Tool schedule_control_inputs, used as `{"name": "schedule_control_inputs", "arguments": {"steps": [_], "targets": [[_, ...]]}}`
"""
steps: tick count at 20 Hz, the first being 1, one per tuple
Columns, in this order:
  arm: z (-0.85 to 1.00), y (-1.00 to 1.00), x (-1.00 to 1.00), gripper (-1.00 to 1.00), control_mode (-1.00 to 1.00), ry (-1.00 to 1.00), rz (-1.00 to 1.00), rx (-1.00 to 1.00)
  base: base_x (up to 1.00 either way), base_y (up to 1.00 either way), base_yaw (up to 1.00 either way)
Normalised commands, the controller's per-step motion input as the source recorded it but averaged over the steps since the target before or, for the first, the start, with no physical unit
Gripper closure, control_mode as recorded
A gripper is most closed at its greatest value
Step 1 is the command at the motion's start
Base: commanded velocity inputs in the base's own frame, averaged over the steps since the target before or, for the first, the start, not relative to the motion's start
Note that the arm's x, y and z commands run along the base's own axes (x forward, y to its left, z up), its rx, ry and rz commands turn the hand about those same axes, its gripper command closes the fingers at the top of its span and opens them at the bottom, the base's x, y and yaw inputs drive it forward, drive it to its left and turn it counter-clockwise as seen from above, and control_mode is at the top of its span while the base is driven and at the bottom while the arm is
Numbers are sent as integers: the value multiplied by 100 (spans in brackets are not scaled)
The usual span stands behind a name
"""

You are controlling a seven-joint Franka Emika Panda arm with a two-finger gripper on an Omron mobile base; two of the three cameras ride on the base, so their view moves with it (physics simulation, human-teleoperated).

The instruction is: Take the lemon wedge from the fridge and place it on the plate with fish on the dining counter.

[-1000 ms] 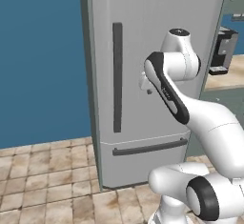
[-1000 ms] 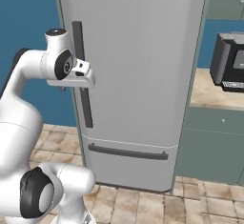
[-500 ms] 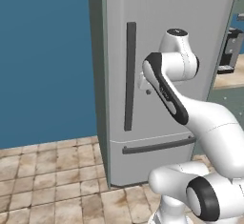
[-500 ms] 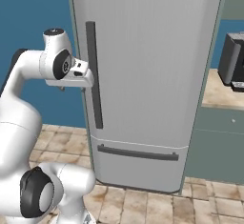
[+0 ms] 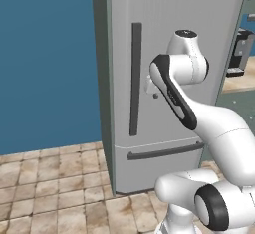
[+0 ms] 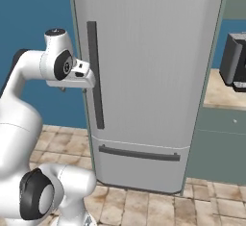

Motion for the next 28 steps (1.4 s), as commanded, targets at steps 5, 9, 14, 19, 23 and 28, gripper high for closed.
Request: {"name": "schedule_control_inputs", "arguments": {"steps": [5, 9, 14, 19, 23, 28], "targets": [[0, 0, 0, -100, 100, 0, 0, 0, -6, 0, 0], [0, 0, 0, -100, -100, 0, 0, 0, 0, 0, 0], [7, 1, -1, -100, -100, -16, 0, 0, 0, 0, 0], [50, 33, 16, -100, -100, -48, 0, 0, 0, 0, 0], [15, 15, 32, -100, -100, -31, 0, 5, 0, 0, 0], [-4, 0, 65, -100, -100, -9, 0, 1, 0, 0, 0]]}}
